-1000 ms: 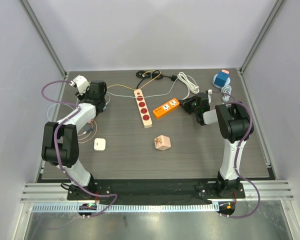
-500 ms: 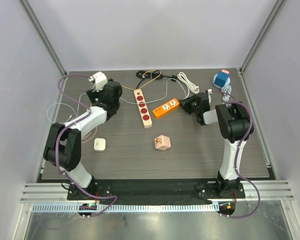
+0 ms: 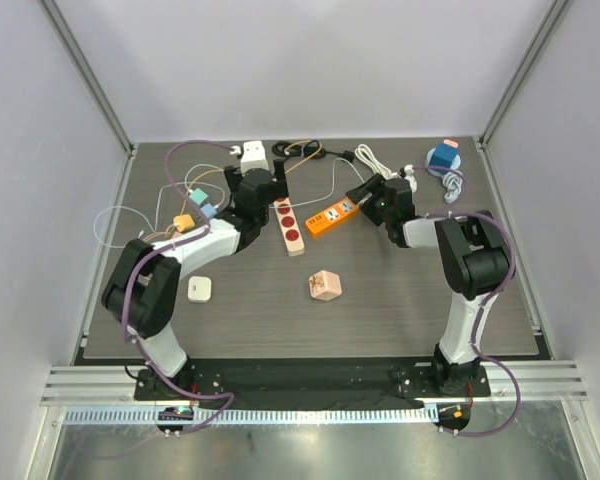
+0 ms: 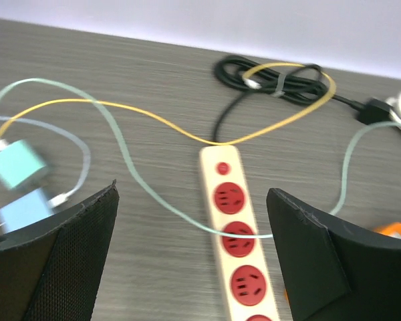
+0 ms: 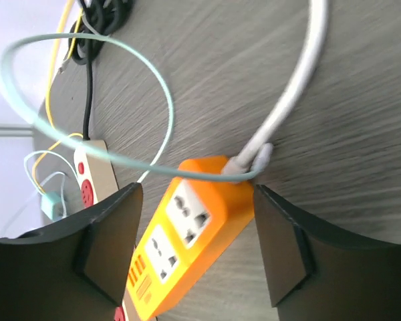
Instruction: Pull the plug off the socket
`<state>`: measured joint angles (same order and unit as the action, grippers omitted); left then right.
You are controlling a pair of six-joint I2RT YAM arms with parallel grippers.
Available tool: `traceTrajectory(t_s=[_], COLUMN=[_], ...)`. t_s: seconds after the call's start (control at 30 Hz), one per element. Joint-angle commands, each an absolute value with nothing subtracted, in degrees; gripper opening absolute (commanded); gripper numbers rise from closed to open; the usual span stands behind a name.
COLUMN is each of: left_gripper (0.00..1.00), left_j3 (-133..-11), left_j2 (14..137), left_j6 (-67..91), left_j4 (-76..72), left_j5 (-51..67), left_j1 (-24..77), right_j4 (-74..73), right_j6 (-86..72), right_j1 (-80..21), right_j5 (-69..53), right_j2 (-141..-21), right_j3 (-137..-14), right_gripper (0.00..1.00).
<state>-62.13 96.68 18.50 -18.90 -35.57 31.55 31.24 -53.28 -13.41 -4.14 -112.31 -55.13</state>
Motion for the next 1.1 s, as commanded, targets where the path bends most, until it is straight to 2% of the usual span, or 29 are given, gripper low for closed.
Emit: traceTrajectory(t_s=[0.0,0.4,0.57,0.67,0.77,0.9,1.0,1.07], left_gripper=[0.92,0.90,0.89,0.87,0.86,0.83,0.79,0.79], left_j3=[-66.3,-66.8,-66.9,-67.4,-68.3,-68.8,-70.4,-70.6], left_j2=[100.0,100.2,100.5,100.8,101.2,101.7,103.0,103.4], left_j6=[15.4,13.8,14.8,13.6,11.7,13.1,14.5,14.9], left_j4=[-22.1,-21.9,-22.5,-22.5,-22.0,-21.0,-19.2,-19.0], left_j5=[-26.6,-25.0,-23.5,-22.8,-23.1,-22.1,-19.5,-18.6], left_j1=[32.3,32.8,32.7,32.7,32.7,32.7,32.7,32.7], right_j4=[27.3,24.1,26.4,19.1,13.6,17.7,18.0,17.8], right_j6=[-43.8,-34.7,-38.1,-43.2,-41.6,-45.7,-46.1,-44.5], right_j1=[-14.5,-11.3,-4.5,-1.0,1.8,6.7,10.5,11.2], right_j5=[3.8,22.5,29.4,31.7,33.3,29.0,24.2,24.8], right_j2=[-104.1,-89.0,-90.7,-95.4,-99.0,-101.0,-103.4,-105.0], right_j3=[-55.7,-51.8,-54.4,-62.6,-68.7,-64.3,-63.5,-64.3], right_gripper=[0.75,1.00,1.00,0.99,0.99,0.99,0.91,0.91])
